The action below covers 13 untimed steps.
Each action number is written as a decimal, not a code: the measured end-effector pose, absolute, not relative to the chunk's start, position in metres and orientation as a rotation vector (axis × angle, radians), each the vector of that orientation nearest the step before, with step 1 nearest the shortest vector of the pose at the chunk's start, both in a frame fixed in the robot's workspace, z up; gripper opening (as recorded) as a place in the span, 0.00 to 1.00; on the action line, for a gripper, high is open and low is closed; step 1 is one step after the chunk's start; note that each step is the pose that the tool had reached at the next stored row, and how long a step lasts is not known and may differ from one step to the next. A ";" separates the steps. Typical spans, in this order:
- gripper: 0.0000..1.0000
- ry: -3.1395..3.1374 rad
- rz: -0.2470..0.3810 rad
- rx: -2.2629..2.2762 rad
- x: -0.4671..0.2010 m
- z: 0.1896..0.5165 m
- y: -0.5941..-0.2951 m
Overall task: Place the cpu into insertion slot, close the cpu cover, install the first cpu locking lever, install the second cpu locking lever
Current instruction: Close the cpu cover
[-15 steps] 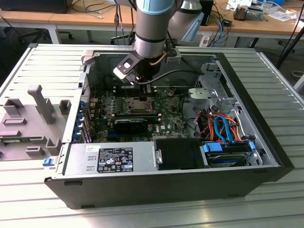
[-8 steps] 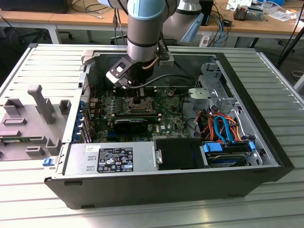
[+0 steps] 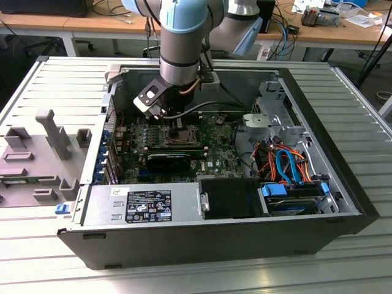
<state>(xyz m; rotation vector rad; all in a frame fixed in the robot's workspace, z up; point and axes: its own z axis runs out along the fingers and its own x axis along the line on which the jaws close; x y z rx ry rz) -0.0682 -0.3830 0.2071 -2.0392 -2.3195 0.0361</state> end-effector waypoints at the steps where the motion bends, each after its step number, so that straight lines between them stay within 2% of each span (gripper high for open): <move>1: 0.11 -2.319 0.036 -2.039 -0.068 0.207 -0.383; 13: 0.11 -2.319 0.038 -2.039 -0.062 0.210 -0.383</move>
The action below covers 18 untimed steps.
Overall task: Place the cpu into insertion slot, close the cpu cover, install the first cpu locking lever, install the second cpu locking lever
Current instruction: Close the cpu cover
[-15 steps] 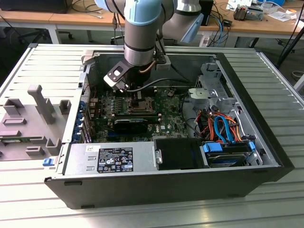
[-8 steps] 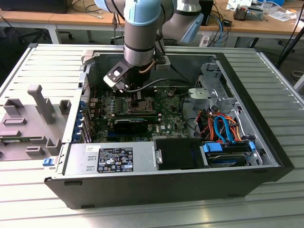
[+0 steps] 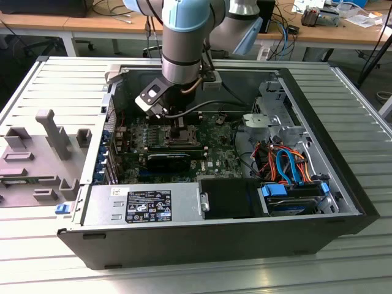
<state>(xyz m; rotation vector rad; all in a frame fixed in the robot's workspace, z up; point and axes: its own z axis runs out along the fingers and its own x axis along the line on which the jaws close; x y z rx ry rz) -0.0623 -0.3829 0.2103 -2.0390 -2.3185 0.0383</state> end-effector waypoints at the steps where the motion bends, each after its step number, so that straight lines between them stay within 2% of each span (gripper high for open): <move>1: 0.11 -2.318 0.039 -2.038 -0.061 0.210 -0.383; 11: 0.11 -2.306 0.060 -2.028 -0.029 0.211 -0.383; 18: 0.11 -2.306 0.060 -2.028 -0.027 0.228 -0.383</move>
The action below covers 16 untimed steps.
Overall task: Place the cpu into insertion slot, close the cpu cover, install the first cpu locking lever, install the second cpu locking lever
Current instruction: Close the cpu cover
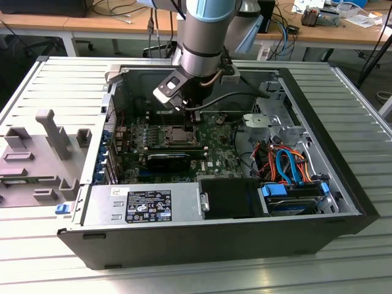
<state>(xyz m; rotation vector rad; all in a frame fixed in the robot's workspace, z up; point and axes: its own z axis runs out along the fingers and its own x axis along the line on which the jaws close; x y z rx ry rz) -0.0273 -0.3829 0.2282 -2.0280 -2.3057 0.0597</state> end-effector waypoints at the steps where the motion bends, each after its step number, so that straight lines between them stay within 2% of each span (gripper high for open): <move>1: 0.11 -2.306 0.060 -2.028 -0.027 0.230 -0.383; 16: 0.11 -2.306 0.058 -2.028 -0.058 0.213 -0.380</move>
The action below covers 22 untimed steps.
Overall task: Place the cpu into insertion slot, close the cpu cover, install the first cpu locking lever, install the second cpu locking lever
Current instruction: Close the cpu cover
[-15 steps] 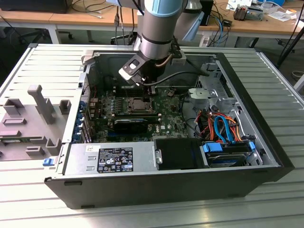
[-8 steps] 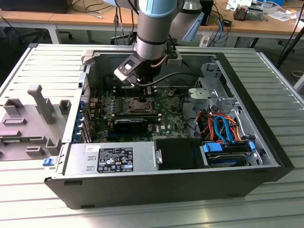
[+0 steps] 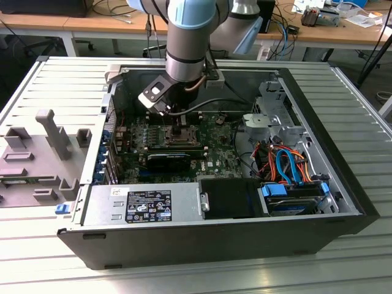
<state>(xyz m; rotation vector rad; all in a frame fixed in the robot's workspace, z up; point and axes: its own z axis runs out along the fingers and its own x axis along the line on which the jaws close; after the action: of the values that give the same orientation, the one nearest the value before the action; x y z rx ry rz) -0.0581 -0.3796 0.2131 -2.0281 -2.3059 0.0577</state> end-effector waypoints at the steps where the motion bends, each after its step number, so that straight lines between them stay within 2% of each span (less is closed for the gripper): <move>1: 0.11 -2.306 0.058 -2.028 -0.059 0.212 -0.379; 14: 0.11 -2.306 0.058 -2.028 -0.063 0.207 -0.377; 22: 0.11 -2.304 0.062 -2.026 -0.058 0.215 -0.377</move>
<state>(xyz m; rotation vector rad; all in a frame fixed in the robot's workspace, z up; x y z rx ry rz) -0.0579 -0.3773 0.2149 -2.0264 -2.3037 0.0622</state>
